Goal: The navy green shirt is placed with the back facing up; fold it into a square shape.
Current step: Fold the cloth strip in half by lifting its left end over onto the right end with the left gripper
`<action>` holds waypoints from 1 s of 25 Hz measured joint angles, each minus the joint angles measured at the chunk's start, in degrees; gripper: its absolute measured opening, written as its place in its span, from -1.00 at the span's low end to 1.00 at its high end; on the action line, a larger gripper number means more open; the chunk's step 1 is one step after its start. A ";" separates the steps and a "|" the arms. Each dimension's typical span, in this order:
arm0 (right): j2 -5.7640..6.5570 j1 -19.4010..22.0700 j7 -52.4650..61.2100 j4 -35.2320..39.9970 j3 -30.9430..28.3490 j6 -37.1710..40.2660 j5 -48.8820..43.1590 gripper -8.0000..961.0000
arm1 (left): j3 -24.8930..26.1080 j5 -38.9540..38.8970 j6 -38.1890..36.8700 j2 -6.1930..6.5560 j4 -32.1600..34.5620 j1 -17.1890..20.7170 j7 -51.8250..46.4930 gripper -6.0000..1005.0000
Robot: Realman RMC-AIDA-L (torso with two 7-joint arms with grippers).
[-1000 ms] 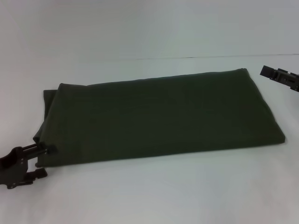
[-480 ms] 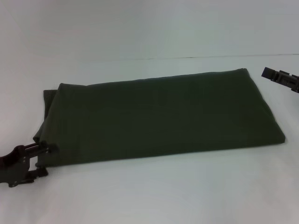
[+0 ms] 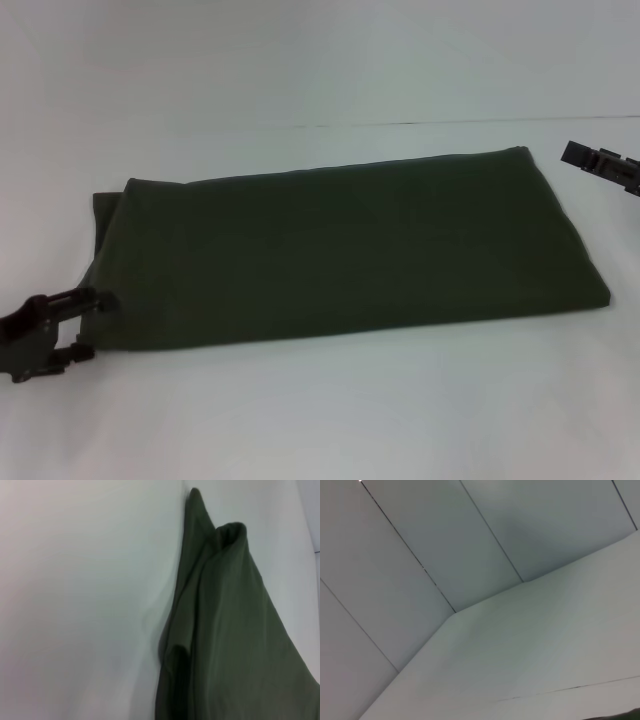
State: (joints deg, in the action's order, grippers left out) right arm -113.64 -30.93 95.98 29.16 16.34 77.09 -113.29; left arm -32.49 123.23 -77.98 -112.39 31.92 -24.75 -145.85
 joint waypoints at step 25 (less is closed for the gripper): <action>0.00 0.65 0.09 0.10 0.00 0.25 0.10 0.89 | -0.74 2.81 -2.44 -0.39 -0.35 -0.56 -0.02 0.83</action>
State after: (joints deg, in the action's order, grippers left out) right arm -113.64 -30.28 96.06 29.26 16.34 77.34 -113.19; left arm -33.23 126.03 -80.42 -112.78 31.57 -25.32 -145.88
